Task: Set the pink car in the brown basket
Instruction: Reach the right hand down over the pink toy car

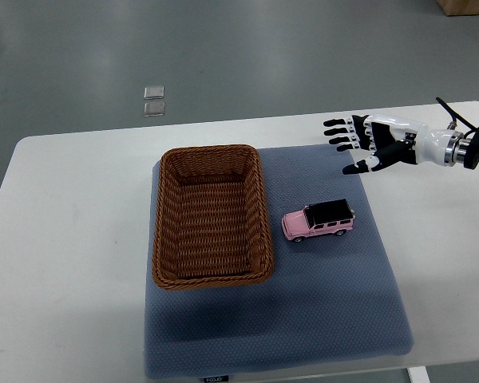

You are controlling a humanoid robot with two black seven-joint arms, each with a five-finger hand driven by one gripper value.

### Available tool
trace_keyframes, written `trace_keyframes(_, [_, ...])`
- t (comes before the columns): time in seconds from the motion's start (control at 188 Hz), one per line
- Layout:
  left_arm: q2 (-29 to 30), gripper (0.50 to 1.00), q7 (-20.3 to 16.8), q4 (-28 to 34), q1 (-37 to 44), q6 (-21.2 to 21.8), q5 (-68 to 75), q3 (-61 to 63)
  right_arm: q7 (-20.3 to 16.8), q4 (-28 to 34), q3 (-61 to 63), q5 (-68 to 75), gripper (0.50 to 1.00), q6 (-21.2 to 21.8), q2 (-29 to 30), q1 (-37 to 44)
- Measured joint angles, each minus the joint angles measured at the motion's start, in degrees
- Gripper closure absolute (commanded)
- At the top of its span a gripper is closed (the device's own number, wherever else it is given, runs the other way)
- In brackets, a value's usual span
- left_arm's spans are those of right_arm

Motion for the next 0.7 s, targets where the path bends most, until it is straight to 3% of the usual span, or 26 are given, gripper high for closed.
trace_keyframes(0.437, [0.0,0.5,0.0,0.0,0.0,0.0,0.01,0.0,3.38,8.57,-0.09,-15.92,0.585,0.0,-1.82,-0.46])
trace_keyframes(0.698, [0.0,0.5,0.0,0.0,-0.01,0.0,0.01,0.0,3.61,10.7,-0.27,-21.39,0.589,0.0,-1.85,-0.47])
